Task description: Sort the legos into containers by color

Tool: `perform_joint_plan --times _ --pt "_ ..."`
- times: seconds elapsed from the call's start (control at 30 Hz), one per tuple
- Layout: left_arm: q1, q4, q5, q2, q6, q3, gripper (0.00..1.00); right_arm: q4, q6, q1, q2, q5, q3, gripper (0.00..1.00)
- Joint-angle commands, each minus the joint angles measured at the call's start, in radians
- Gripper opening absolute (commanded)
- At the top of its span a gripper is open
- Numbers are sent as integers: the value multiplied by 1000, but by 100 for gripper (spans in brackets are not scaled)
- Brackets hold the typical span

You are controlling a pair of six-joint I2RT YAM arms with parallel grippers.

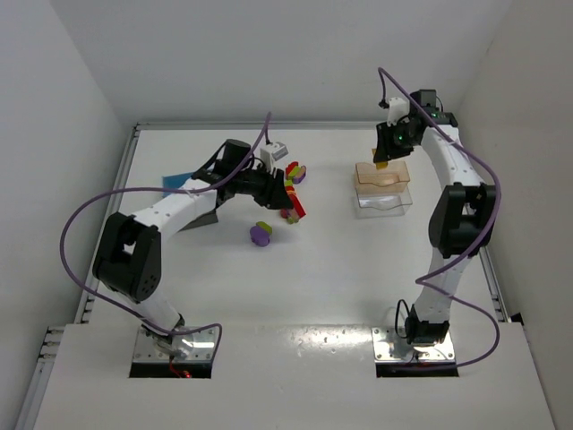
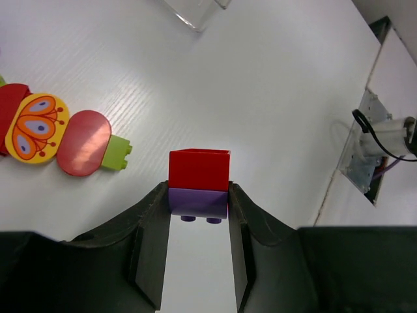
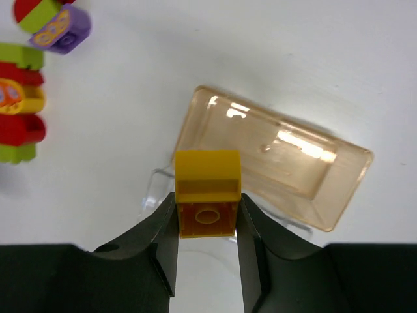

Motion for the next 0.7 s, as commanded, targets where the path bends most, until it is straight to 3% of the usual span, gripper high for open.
perform_joint_plan --times 0.0,0.4,0.53,0.67 --pt "6 21 -65 -33 9 10 1 119 40 -13 24 161 2 1" --pt "15 21 -74 7 9 56 2 161 -11 -13 100 195 -9 19" --pt "15 21 -74 28 9 74 2 152 -11 -13 135 216 9 41" --pt "15 21 -74 37 9 84 2 113 -20 -13 145 207 24 48"
